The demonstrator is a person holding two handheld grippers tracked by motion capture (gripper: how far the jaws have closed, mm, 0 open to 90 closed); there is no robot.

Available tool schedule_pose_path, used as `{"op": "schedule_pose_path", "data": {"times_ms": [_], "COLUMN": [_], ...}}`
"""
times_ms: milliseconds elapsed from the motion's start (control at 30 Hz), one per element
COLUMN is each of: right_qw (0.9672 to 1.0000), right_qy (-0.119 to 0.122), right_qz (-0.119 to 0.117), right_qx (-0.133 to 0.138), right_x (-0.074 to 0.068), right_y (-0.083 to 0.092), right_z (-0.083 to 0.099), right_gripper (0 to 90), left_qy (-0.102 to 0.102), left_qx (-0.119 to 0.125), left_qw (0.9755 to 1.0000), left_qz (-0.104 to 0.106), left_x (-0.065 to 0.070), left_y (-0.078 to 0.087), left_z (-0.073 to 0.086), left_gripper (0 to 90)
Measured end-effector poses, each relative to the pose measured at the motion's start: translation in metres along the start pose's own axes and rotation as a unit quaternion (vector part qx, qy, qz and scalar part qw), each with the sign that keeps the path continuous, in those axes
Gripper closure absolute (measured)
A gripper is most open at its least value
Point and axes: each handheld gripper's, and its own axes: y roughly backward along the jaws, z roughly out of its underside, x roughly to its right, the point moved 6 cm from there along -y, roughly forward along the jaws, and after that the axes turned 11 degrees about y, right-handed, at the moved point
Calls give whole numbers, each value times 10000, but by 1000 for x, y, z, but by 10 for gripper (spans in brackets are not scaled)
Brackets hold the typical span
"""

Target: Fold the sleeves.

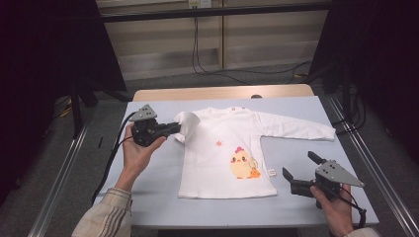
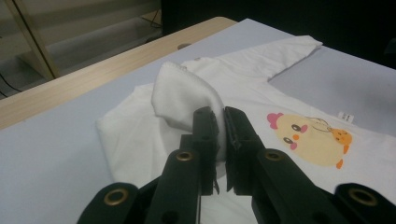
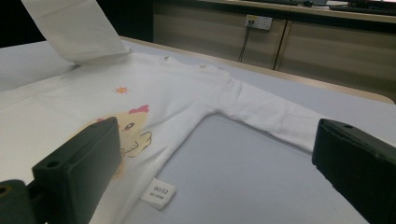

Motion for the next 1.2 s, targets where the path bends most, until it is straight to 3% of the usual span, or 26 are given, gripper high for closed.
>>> {"op": "schedule_pose_path", "data": {"times_ms": [133, 233, 333, 467, 667, 967, 1200], "right_qw": [10000, 10000, 10000, 10000, 10000, 10000, 10000], "right_qy": [6, 2, 4, 4, 15, 13, 17], "right_qz": [0, -17, 1, -10, -10, -31, -48], "right_qx": [-1, 3, -10, 3, -9, -5, 7], "right_x": [0, -1, 0, 0, 0, -1, -1], "right_y": [0, 0, 0, 0, 0, 0, 0], "right_z": [0, 0, 0, 0, 0, 0, 0], "right_gripper": [13, 13, 13, 14, 14, 13, 13], "left_qy": [-188, -216, -263, -293, -322, -405, -427], "left_qx": [45, 7, -121, -312, -466, -842, -942], "left_qw": [9998, 9997, 9996, 9988, 9979, 9948, 9937], "left_qz": [52, 78, 62, 238, 300, 406, 442], "left_x": [12, 15, 15, 23, 28, 37, 40], "left_y": [0, -4, -11, -22, -30, -50, -56], "left_z": [-5, -4, 0, 8, 15, 32, 38], "left_gripper": [838, 838, 838, 838, 838, 837, 837]}}
